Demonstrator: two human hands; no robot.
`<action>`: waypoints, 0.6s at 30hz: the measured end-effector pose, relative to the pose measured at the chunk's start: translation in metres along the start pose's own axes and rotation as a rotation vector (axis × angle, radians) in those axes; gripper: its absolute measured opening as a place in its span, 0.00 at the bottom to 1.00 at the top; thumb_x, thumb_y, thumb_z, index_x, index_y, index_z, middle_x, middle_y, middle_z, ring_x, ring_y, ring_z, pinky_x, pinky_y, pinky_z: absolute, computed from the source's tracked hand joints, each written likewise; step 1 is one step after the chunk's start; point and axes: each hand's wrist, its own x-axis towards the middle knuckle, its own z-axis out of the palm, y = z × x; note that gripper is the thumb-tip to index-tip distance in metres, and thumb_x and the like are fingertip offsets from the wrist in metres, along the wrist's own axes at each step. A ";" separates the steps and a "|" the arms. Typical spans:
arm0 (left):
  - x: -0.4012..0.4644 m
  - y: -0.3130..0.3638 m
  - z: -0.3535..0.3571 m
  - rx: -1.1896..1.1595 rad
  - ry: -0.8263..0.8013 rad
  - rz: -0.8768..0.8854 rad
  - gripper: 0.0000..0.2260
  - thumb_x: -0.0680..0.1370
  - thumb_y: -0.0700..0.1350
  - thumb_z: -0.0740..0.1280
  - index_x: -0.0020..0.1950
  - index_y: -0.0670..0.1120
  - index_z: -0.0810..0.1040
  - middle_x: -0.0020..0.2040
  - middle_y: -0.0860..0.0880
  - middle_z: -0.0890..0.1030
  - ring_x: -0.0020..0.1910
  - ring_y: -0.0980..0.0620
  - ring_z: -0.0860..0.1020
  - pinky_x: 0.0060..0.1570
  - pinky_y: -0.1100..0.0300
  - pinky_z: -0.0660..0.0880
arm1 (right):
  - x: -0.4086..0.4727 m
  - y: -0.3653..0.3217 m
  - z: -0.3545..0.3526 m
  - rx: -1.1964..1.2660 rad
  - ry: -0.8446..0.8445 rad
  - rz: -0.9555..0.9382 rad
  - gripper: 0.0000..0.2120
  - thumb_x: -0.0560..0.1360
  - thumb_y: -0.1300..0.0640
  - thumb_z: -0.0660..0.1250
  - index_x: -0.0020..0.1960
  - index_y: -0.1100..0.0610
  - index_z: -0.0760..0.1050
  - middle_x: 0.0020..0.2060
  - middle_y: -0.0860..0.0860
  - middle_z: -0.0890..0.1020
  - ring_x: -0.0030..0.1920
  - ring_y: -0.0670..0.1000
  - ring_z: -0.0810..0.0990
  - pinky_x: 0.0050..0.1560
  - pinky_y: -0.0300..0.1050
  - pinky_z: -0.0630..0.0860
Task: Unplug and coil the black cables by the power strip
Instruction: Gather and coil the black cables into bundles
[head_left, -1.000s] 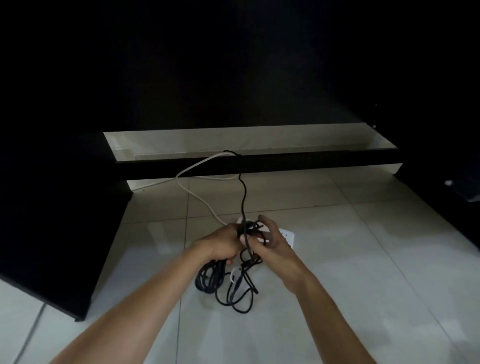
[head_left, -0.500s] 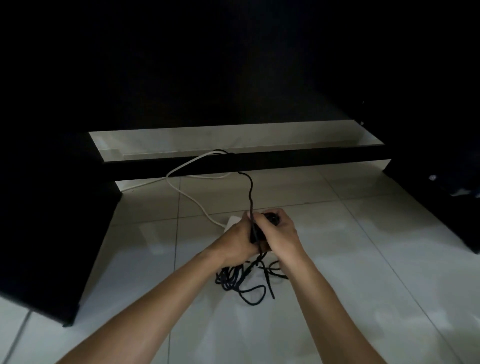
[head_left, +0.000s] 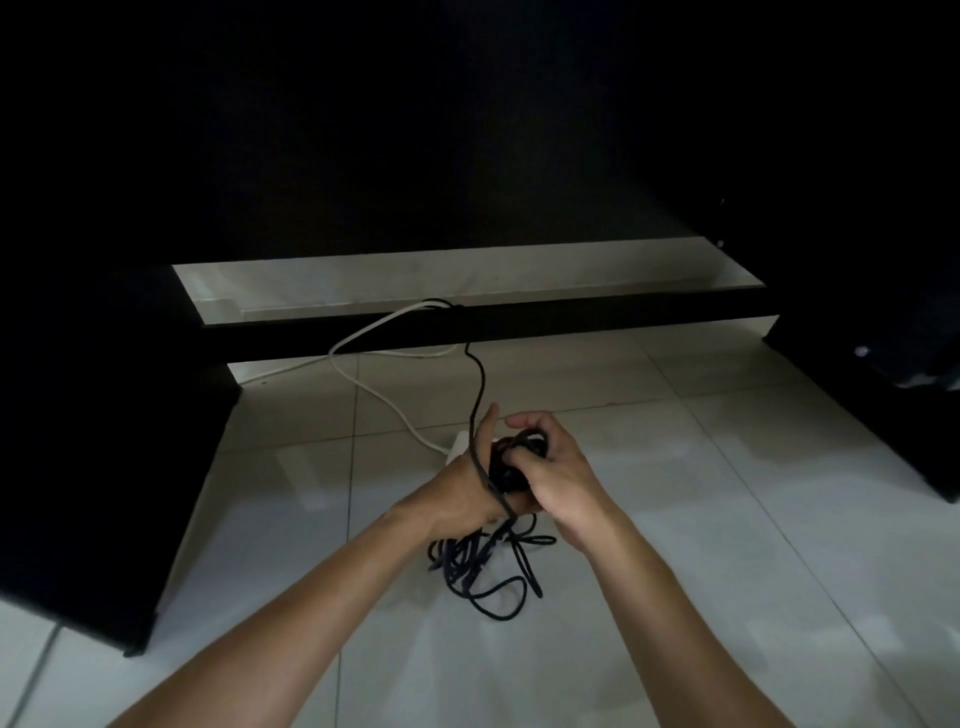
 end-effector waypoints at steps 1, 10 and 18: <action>0.001 0.000 -0.001 0.014 -0.014 -0.004 0.55 0.70 0.50 0.76 0.78 0.55 0.33 0.58 0.56 0.80 0.51 0.58 0.79 0.52 0.65 0.74 | 0.000 -0.002 -0.002 -0.062 -0.011 -0.023 0.15 0.77 0.63 0.65 0.58 0.47 0.75 0.49 0.49 0.84 0.50 0.46 0.83 0.49 0.40 0.81; -0.007 0.007 0.002 0.189 0.061 0.030 0.45 0.78 0.51 0.69 0.78 0.55 0.34 0.67 0.54 0.76 0.66 0.56 0.73 0.59 0.67 0.66 | 0.004 -0.020 -0.016 -0.206 -0.126 0.132 0.08 0.79 0.60 0.63 0.57 0.54 0.75 0.48 0.55 0.82 0.39 0.53 0.83 0.33 0.44 0.80; -0.006 0.001 -0.004 0.207 0.149 0.092 0.46 0.74 0.52 0.72 0.79 0.56 0.42 0.70 0.54 0.74 0.67 0.55 0.73 0.66 0.61 0.69 | 0.005 -0.014 -0.010 -0.314 -0.053 -0.040 0.09 0.81 0.63 0.58 0.56 0.54 0.74 0.47 0.52 0.81 0.49 0.53 0.81 0.46 0.46 0.80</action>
